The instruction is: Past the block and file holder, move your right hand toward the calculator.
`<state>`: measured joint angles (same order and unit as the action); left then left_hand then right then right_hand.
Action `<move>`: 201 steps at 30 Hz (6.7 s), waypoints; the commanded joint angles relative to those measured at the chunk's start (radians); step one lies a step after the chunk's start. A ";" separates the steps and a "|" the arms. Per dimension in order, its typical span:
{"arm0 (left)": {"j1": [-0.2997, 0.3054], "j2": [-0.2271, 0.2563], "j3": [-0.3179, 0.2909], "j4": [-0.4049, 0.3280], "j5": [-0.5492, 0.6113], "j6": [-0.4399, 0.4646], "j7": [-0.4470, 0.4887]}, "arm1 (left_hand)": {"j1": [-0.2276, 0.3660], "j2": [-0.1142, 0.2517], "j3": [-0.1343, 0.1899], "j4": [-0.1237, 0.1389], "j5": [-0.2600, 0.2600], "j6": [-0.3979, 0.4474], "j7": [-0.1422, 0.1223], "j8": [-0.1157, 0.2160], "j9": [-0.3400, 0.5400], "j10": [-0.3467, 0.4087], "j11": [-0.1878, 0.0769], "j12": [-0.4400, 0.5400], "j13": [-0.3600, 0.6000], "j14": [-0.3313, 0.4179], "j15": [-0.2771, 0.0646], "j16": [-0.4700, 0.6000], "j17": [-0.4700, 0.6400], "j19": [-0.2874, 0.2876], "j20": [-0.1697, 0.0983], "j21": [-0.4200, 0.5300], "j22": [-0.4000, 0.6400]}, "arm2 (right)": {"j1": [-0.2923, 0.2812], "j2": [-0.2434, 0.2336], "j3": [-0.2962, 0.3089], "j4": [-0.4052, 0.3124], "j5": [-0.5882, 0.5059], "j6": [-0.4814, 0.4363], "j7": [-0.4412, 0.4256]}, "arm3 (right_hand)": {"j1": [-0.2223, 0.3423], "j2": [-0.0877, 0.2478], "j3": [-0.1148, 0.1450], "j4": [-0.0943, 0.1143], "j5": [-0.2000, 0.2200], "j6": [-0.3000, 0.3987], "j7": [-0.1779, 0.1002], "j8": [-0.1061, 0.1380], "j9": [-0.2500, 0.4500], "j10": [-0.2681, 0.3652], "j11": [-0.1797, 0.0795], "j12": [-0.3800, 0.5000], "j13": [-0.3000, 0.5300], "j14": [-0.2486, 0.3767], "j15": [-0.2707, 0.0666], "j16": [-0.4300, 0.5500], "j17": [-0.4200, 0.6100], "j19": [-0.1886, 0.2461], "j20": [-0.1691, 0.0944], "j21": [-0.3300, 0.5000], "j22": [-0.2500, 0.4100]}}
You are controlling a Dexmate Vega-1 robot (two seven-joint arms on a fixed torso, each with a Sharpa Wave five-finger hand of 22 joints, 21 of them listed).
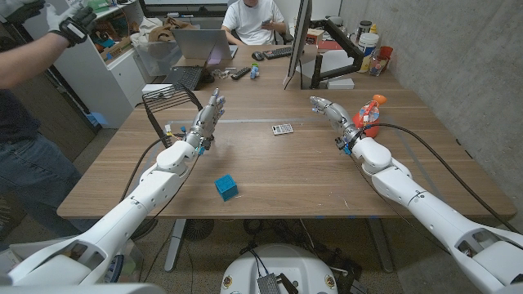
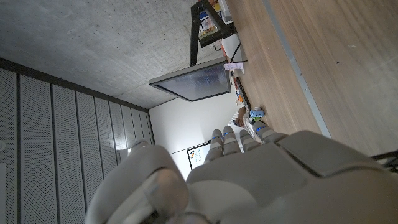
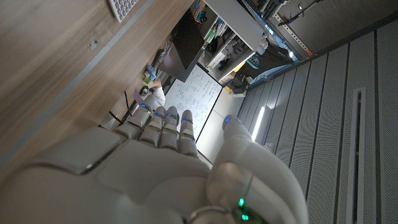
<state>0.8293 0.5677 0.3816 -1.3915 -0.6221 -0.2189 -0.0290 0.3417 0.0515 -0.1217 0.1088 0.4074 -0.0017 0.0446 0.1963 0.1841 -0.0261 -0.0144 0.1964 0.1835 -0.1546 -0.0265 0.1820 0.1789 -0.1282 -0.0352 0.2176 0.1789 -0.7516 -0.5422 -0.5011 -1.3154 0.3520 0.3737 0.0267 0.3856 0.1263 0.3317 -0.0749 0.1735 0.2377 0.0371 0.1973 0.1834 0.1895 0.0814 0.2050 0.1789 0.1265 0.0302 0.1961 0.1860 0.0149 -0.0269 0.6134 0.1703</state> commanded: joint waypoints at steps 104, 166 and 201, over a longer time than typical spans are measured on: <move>-0.028 0.012 0.016 0.000 0.019 0.015 -0.025 | 0.027 0.012 -0.025 -0.005 0.004 0.008 -0.013 0.003 0.002 -0.023 -0.017 0.002 0.005 -0.013 -0.005 0.003 0.006 -0.017 0.023 -0.012 0.006 | 0.153 0.030 -0.164 0.020 -0.363 -0.037 -0.075 | 0.089 -0.005 0.009 -0.067 0.013 0.005 -0.081 -0.004 0.008 -0.026 -0.058 -0.002 0.005 -0.075 -0.011 -0.008 -0.002 -0.022 -0.001 -0.096 0.004; -0.050 0.006 0.029 0.006 0.026 0.019 -0.041 | 0.034 0.018 -0.036 -0.006 0.001 0.011 -0.011 0.003 0.002 -0.024 -0.015 0.004 0.005 -0.013 -0.004 0.004 0.006 -0.019 0.027 -0.012 0.006 | 0.302 0.076 -0.319 0.081 -0.629 -0.107 -0.083 | 0.101 -0.005 0.004 -0.070 0.012 0.014 -0.104 0.000 0.009 -0.021 -0.068 0.004 0.006 -0.087 -0.009 -0.010 -0.004 -0.032 0.012 -0.129 0.005; 0.017 0.023 0.020 -0.117 0.029 0.043 0.023 | 0.037 0.021 -0.043 -0.006 0.000 0.016 -0.009 0.004 0.002 -0.024 -0.015 0.005 0.005 -0.013 -0.003 0.005 0.006 -0.023 0.030 -0.013 0.006 | 0.312 0.051 -0.364 0.036 -0.708 -0.156 -0.045 | 0.102 -0.008 -0.001 -0.069 0.009 0.018 -0.112 0.000 0.009 -0.020 -0.084 0.005 0.006 -0.080 -0.005 -0.004 -0.003 -0.029 0.020 -0.144 0.005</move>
<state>0.8150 0.5825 0.4077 -1.4685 -0.5916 -0.1795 -0.0310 0.3678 0.0700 -0.1565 0.1017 0.4073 0.0073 0.0356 0.1963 0.1836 -0.0400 -0.0283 0.1964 0.1835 -0.1588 -0.0308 0.1820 0.1813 -0.1489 -0.0142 0.2069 0.1838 -0.4338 -0.4807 -0.8577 -1.2643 -0.3484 0.2256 -0.0354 0.4770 0.1160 0.3354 -0.1419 0.1812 0.2520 -0.0699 0.1973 0.1882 0.1641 0.0033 0.2050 0.1841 0.0411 0.0269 0.1854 0.1791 -0.0152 -0.0141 0.4730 0.1697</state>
